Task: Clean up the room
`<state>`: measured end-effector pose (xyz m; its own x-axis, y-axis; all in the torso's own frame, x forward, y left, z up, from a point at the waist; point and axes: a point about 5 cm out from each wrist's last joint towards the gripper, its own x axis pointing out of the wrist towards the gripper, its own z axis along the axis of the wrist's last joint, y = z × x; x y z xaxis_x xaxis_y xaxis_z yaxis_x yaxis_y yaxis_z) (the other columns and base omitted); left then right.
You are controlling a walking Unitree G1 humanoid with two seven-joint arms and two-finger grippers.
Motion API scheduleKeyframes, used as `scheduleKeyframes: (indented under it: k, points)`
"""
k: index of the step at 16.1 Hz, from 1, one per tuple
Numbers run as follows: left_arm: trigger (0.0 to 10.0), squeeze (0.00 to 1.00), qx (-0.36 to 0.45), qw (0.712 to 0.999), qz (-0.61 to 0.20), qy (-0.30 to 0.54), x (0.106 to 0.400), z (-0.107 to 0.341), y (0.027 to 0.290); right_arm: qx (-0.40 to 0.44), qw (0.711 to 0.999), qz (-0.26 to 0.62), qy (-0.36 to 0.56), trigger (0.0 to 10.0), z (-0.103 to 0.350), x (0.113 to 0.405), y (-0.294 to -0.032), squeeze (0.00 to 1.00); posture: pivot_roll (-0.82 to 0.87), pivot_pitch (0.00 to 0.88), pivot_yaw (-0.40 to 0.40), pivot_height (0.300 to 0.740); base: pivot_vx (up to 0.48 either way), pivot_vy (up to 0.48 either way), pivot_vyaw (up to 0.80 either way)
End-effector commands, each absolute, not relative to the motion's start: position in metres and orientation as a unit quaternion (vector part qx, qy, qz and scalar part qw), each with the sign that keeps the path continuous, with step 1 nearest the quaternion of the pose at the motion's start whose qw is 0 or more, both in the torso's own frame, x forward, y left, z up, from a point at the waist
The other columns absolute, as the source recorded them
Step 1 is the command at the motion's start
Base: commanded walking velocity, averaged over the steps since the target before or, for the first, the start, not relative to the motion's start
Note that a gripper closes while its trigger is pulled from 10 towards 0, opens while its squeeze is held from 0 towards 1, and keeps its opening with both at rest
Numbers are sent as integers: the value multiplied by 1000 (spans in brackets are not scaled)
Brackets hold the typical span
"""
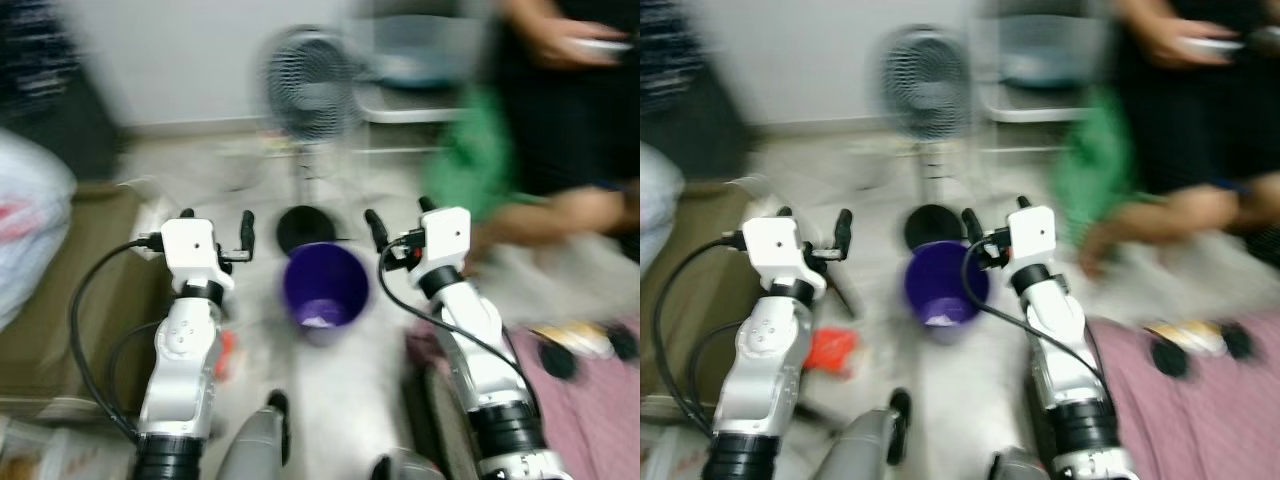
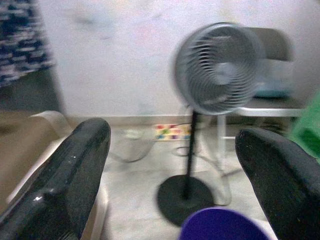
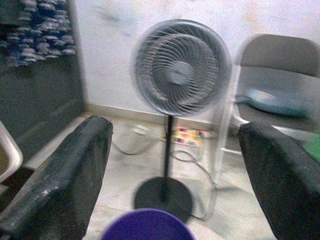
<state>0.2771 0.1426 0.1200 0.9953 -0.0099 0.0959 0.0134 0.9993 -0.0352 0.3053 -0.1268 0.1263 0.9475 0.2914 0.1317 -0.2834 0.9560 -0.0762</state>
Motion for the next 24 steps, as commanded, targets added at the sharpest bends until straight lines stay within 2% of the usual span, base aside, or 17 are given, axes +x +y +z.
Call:
scheduleKeyframes:
  k: [1,14,24]
  points:
    - [10000,0,-14,998,-14,-55,281,124,139,-29,987,142,-68,10000,125,305,-128,0,-11,122,-12,740,0,0,800]
    - [10000,0,-6,998,-8,-69,283,128,139,-30,987,141,-71,10000,126,307,-129,0,-14,116,-12,740,0,0,800]
    - [10000,0,15,995,-36,-92,276,139,135,-35,986,142,-74,10000,125,306,-130,0,-10,113,-11,740,0,0,756]
